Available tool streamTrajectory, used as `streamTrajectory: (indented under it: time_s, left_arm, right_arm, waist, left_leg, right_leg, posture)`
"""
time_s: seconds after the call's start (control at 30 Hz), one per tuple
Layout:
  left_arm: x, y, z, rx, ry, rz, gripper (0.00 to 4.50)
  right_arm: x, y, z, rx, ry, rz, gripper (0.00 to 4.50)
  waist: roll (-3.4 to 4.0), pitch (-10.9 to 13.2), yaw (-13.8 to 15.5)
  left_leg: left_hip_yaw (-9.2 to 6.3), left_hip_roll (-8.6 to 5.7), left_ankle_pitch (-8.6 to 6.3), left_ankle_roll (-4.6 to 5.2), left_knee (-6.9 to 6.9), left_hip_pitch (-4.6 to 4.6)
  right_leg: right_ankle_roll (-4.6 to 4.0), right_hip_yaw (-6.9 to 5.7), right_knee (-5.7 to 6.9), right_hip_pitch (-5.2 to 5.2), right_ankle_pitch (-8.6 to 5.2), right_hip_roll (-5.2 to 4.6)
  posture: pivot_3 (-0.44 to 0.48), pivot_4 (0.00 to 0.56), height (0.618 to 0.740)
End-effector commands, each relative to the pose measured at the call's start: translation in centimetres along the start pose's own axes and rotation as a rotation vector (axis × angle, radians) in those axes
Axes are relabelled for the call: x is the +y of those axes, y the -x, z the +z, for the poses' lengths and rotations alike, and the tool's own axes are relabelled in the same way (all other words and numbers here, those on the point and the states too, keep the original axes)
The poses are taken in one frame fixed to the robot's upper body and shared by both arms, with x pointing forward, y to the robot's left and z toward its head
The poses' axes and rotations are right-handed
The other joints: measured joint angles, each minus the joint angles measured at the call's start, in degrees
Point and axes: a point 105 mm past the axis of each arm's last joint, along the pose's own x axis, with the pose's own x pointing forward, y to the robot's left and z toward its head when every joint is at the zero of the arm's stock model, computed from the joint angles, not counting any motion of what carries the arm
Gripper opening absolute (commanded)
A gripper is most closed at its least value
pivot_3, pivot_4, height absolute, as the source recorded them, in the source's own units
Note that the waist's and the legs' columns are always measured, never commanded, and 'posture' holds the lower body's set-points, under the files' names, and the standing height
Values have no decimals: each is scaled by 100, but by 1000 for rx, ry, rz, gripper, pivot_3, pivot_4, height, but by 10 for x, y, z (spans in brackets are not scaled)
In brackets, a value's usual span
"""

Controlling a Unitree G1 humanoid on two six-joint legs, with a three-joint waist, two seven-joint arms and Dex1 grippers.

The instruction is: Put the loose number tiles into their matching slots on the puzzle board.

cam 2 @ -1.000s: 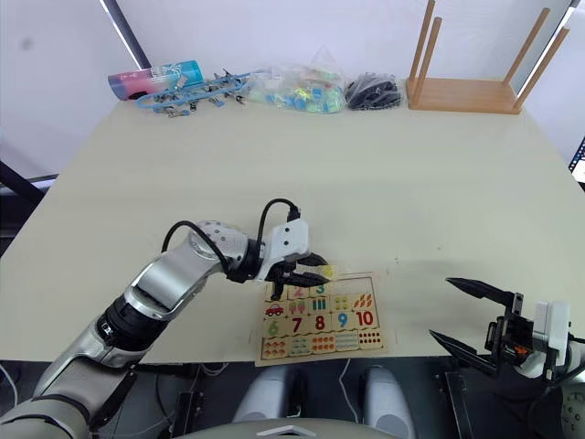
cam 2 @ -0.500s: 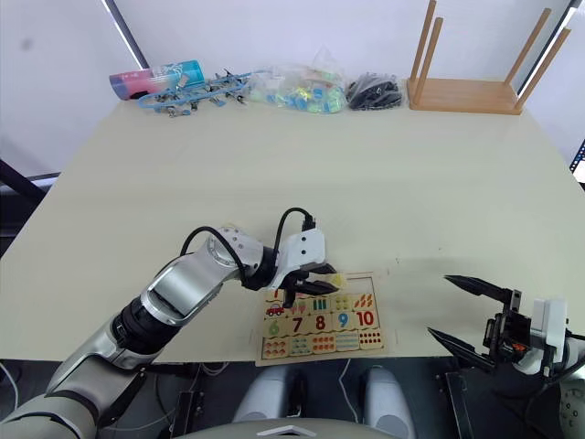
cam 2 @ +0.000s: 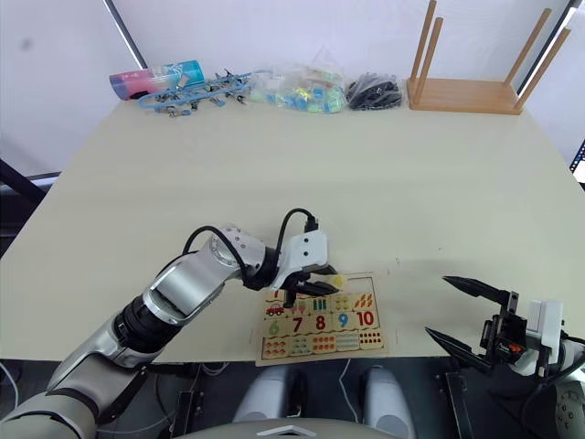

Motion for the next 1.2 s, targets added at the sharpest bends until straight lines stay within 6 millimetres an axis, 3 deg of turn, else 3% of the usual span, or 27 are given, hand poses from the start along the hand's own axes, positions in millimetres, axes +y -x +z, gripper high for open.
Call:
streamTrajectory:
  time_s: [0.03, 1.2]
  left_arm:
    - [-3, 1, 11, -16, -49, -7, 961]
    - [-2, -7, 8, 3, -43, 12, 961]
  right_arm:
    - [0, 0, 4, -9, 28, -1, 4500]
    - [3, 3, 4, 4, 33, -12, 4500]
  waist:
    - [0, 0, 0]
    - [0, 0, 0]
  left_leg:
    - [0, 0, 0, 0, 0, 0]
    - [-1, 0, 0, 0, 0, 0]
  right_leg:
    - [0, 0, 0, 0, 0, 0]
    - [0, 0, 0, 0, 0, 0]
  posture:
    - [0, 150, 737]
    - [0, 150, 737]
